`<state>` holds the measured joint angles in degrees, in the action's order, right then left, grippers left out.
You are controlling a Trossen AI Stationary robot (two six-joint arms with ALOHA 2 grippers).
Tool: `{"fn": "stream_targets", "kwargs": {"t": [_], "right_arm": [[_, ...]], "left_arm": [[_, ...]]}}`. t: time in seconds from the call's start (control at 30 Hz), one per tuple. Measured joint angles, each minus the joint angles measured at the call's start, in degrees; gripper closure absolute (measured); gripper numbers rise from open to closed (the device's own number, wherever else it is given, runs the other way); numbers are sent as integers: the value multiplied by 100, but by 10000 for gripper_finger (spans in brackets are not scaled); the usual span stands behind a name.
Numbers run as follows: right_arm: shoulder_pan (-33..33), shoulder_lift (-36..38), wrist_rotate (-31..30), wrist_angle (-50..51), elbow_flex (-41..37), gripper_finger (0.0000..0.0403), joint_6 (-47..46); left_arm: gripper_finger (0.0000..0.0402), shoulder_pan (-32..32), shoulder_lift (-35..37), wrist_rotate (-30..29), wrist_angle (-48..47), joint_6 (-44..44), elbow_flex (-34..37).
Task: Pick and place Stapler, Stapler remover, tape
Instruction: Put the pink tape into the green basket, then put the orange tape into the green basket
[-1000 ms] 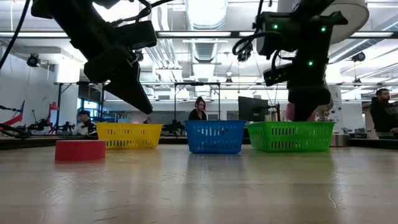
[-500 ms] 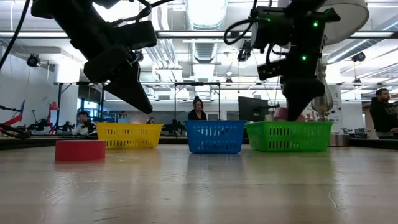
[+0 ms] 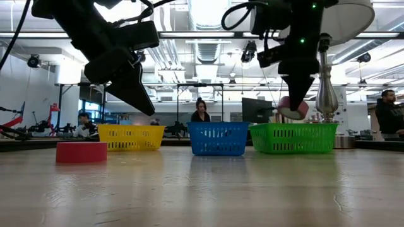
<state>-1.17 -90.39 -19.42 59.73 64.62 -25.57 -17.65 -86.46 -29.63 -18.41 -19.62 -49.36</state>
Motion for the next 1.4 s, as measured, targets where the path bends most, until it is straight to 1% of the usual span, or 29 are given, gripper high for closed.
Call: {"fn": "stream_targets", "kwargs": {"t": [0.13, 0.3, 0.37, 0.53, 0.73, 0.87, 1.03, 1.17, 1.23, 1.3, 1.4], "right_arm": [[-75, 0, 515, -107, -100, 283, -146], [-77, 0, 592, -142, -373, 269, -148], [-77, -2, 548, -162, -447, 262, -148], [-99, -2, -33, -355, -566, 240, -373], [-94, -2, -16, -343, -586, 216, -387], [-98, -2, -3, -306, -565, 211, -559], [-12, -2, 13, -319, -214, 216, -585], [228, -2, 14, -420, 187, 221, -600], [408, -2, 15, -649, 314, 223, -600], [595, -2, 23, -1007, 393, 225, -549], [891, 0, 48, -1546, 418, 225, -178]], "left_arm": [[266, -2, 0, 0, 0, 0, 0], [266, -7, 0, 0, 0, -4, 0], [266, -7, 0, 0, 0, -4, 0], [266, -7, 0, 0, 0, -7, 0], [266, -7, 0, 0, 0, -13, 0], [266, -7, 0, 0, 0, -13, 0], [266, -7, 0, 0, 0, -13, 0], [266, -7, 0, 47, 0, -11, 0], [266, -33, 10, 304, -4, -14, 0], [266, -76, 25, 796, -31, -13, 0], [266, -144, 28, 1457, -282, -9, -7]]}}
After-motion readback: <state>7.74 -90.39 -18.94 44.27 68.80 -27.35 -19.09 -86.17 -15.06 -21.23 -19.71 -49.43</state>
